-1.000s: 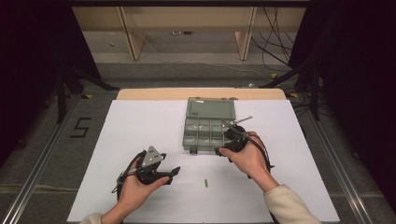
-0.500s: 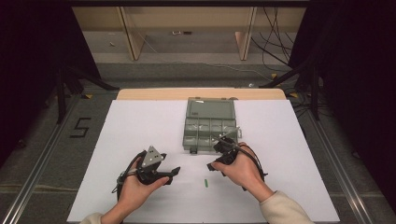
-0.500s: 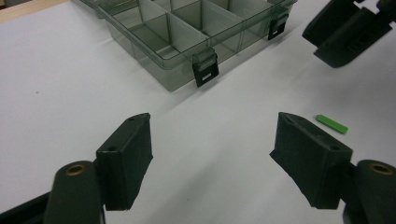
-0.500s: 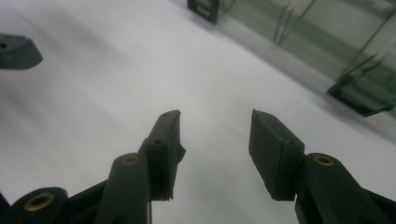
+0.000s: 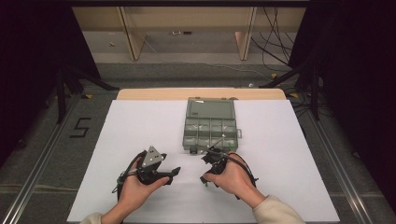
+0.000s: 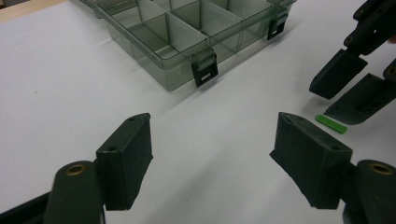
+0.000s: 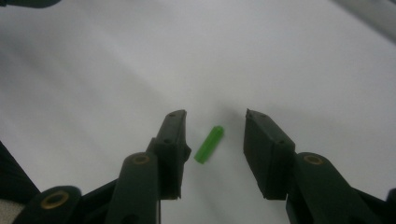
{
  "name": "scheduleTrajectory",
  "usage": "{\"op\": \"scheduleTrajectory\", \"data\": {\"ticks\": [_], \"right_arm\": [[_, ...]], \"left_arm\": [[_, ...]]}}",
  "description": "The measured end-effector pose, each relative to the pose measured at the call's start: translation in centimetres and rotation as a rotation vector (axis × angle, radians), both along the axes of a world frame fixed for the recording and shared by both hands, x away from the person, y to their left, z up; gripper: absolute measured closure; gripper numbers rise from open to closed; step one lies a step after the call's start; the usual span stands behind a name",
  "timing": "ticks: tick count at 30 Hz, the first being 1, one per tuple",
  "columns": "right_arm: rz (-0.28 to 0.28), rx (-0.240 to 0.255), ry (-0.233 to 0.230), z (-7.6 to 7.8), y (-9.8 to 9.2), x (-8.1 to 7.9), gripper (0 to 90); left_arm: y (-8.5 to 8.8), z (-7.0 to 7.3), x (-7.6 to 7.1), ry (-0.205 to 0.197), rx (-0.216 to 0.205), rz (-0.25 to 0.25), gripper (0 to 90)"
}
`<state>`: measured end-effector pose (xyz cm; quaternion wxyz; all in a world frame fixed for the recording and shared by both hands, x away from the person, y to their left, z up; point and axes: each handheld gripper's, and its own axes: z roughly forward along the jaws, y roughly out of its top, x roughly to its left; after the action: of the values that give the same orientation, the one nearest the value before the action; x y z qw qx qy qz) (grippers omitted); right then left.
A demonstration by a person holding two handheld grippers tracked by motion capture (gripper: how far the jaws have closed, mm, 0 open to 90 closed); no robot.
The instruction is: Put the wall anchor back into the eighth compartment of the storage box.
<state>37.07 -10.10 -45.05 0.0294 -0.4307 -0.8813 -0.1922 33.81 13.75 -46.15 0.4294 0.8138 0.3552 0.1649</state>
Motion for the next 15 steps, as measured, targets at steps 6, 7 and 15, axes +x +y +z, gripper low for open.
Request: {"op": "scheduleTrajectory", "data": {"ticks": [6, 7, 15], "right_arm": [[0.029, -0.027, 0.015, -0.62, 0.49, -0.18, 62.1], [0.028, -0.029, 0.030, -0.64, 0.56, -0.22, 62.6], [0.051, -0.059, -0.004, -1.01, 0.99, -0.55, 67.0]], "left_arm": [[-0.05, -0.03, -0.04, 0.002, -0.006, 0.007, 27.6], [-0.03, -0.02, -0.02, 0.006, -0.005, 0.003, 27.6], [-0.19, -0.10, -0.08, 0.001, -0.016, 0.016, 27.6]]}}
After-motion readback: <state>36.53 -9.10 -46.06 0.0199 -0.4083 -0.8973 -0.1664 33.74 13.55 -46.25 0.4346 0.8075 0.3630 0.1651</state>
